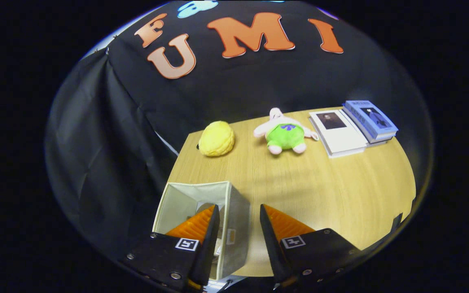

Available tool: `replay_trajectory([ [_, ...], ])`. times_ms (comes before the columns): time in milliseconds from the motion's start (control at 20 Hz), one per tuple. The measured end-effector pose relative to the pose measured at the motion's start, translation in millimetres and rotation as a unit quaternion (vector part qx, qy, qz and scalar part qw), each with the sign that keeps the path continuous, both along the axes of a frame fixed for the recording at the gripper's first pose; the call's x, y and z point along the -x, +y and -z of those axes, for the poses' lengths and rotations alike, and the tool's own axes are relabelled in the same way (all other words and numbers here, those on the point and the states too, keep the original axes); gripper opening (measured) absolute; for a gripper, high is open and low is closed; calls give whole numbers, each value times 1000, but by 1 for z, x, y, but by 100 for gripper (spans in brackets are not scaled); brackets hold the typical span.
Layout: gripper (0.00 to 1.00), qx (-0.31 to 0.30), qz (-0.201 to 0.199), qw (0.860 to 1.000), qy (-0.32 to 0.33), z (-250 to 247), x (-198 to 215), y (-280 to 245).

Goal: Open the storage box then place both shoes into the box .Put the left shoe in first, then the right shoe, with the right side of both shoes facing outward in a uniform manner.

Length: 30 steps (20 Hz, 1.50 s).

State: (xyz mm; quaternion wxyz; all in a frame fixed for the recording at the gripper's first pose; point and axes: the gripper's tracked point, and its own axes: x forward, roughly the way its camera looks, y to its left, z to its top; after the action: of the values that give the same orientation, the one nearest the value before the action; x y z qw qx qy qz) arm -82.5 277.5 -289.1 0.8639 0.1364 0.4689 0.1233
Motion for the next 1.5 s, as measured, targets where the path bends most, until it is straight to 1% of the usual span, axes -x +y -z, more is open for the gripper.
replay_trajectory([
  [50, 63, 8, 1, 1000, -12, -3, -5, -16],
  [100, 70, 17, 2, 999, -29, -8, -12, -34],
  [150, 72, 29, 5, 998, -48, -12, -19, -53],
  [300, 85, 35, 28, 994, -98, -31, -39, -102],
  [400, 89, 36, 45, 988, -143, -49, -54, -135],
  [450, 90, 38, 48, 984, -166, -56, -62, -148],
  [600, 96, 56, 62, 969, -233, -89, -78, -194],
  [700, 98, 67, 68, 954, -283, -119, -87, -216],
  [800, 98, 72, 72, 940, -326, -141, -93, -236],
  [950, 98, 56, 83, 920, -379, -176, -99, -256],
  [1100, 98, 56, 88, 899, -426, -201, -102, -274],
  [1300, 98, 59, 86, 885, -454, -225, -99, -291],
  [1500, 98, 55, 79, 877, -470, -236, -96, -292],
])
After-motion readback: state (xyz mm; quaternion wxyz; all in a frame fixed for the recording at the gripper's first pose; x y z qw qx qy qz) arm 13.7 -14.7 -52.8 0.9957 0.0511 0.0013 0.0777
